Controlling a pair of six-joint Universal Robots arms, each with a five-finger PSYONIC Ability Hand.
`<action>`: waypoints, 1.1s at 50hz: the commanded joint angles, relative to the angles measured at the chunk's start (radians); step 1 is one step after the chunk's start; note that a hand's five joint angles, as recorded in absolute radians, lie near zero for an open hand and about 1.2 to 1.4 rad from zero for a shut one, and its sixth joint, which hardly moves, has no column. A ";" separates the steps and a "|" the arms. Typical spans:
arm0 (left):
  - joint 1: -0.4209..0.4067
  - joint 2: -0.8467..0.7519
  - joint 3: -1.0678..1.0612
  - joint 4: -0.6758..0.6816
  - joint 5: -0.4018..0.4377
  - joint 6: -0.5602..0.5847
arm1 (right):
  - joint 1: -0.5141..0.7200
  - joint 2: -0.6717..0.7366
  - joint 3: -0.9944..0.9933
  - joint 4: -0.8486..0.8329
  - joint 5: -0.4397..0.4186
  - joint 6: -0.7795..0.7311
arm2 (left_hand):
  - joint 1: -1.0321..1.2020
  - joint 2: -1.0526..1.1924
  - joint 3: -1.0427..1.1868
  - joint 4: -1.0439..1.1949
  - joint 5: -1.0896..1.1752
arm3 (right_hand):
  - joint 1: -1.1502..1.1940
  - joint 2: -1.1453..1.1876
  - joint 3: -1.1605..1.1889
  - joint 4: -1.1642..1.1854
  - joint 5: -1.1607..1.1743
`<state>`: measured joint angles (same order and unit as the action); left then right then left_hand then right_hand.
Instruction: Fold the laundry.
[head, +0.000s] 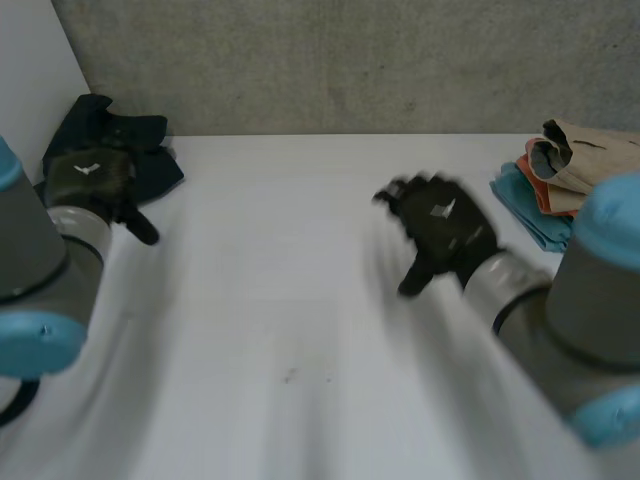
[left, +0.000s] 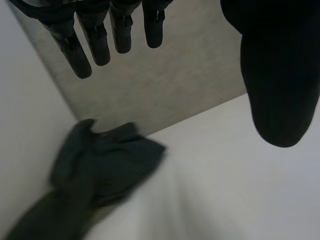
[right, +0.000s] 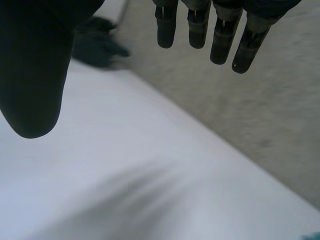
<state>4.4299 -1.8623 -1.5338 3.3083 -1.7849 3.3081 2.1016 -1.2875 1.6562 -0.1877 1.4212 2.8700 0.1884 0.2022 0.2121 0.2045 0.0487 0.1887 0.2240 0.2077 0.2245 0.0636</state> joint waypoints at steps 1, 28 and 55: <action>0.157 -0.182 0.155 0.025 0.030 0.209 | 0.101 0.005 0.166 -0.071 -0.015 -0.130 | -0.010 -0.024 -0.034 -0.026 -0.045 | -0.014 -0.049 -0.033 -0.050 -0.064; 0.290 -0.741 0.676 0.158 0.028 0.625 | 0.098 0.005 0.261 -0.130 -0.018 -0.181 | 0.877 0.863 0.853 0.861 0.842 | -0.014 -0.049 -0.033 -0.050 -0.064; 0.178 -0.486 0.487 0.082 0.127 0.490 | 0.091 -0.064 0.267 -0.130 -0.021 -0.179 | -0.014 -0.028 -0.038 -0.030 -0.049 | -0.014 -0.049 -0.033 -0.050 -0.064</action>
<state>4.5028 -2.2366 -1.1586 3.3389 -1.6264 3.6088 2.1956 -1.3519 1.9195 -0.3175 1.4023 2.6904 0.8158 0.8302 0.8490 0.8479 0.6721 0.1887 0.2241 0.2077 0.2245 0.0636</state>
